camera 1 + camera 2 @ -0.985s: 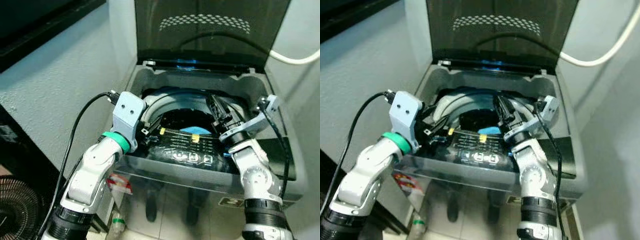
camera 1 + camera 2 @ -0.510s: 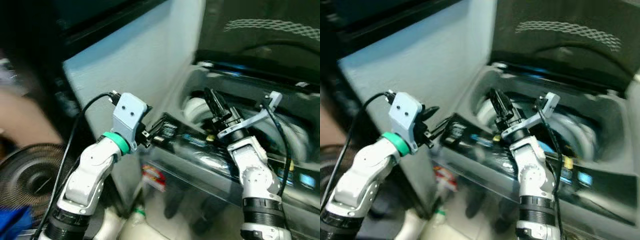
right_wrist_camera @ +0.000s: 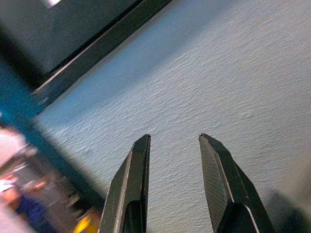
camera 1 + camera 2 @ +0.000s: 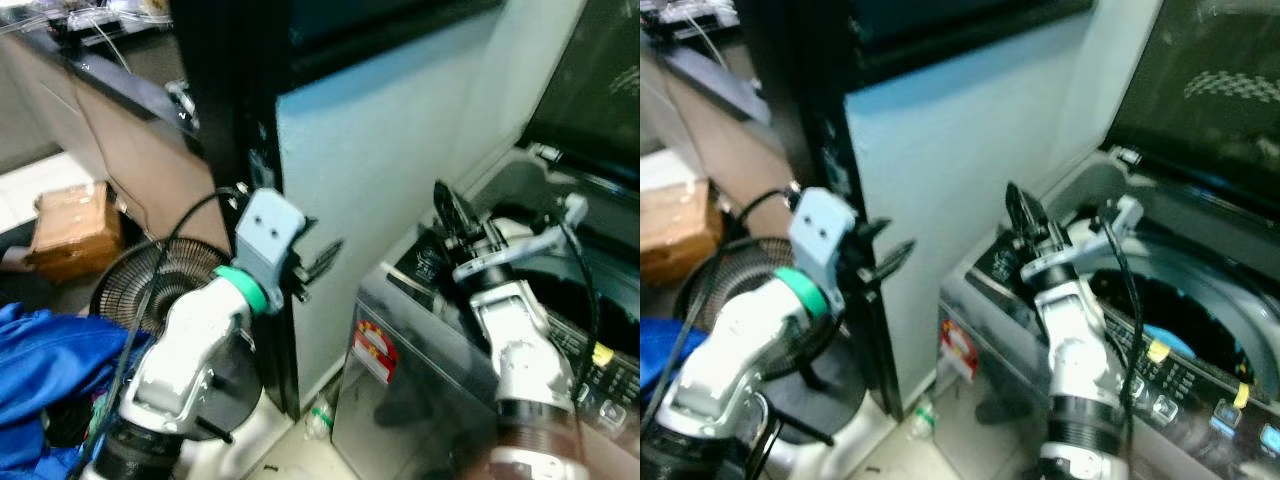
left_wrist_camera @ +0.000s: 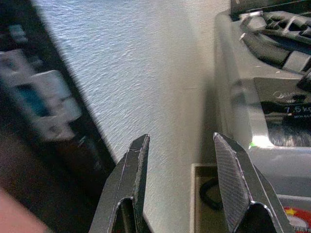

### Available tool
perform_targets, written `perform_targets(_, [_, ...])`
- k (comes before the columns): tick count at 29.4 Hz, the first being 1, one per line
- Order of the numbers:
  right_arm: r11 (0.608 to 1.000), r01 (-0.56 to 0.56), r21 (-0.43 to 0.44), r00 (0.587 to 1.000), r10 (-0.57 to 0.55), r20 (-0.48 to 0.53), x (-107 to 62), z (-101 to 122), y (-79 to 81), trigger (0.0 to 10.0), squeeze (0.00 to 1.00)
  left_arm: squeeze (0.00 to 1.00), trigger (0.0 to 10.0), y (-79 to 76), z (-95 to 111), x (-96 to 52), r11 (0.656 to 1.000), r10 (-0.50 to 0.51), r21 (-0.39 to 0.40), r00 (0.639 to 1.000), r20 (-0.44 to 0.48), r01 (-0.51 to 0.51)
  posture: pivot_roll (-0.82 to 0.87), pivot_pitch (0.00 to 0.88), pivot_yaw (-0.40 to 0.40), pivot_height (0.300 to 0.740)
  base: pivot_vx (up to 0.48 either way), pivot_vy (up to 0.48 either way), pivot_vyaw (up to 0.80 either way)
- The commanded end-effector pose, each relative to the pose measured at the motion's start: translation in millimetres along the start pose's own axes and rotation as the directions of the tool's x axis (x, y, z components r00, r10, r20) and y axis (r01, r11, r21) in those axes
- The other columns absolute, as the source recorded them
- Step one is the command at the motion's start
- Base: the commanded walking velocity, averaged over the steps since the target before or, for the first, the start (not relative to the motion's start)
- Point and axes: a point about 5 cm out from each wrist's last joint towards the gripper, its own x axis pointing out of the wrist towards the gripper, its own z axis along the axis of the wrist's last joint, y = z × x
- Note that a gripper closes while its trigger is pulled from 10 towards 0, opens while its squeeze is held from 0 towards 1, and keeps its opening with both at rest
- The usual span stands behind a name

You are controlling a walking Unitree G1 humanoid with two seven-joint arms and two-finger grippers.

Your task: Clothes washing

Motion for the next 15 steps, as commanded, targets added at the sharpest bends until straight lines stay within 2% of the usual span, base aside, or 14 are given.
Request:
perform_targets(1, [0.999,0.035,0.025,0.999,-0.035,-0.016,-5.8,-6.0,-7.1,10.0,0.0,0.0,10.0,-3.8,-1.5,0.0,1.0,-0.018,-0.005,1.0,-0.001,0.018,0.13,0.014,0.085,0.74,0.0,0.0,0.8])
perform_targets(15, [0.998,0.064,0.022,0.998,-0.063,-0.012,-5.8,-6.5,-10.4,10.0,0.0,0.0,10.0,-4.5,-0.7,-0.5,1.0,-0.03,-0.002,1.0,0.0,0.03,0.13,0.016,0.088,0.74,0.0,0.0,0.8])
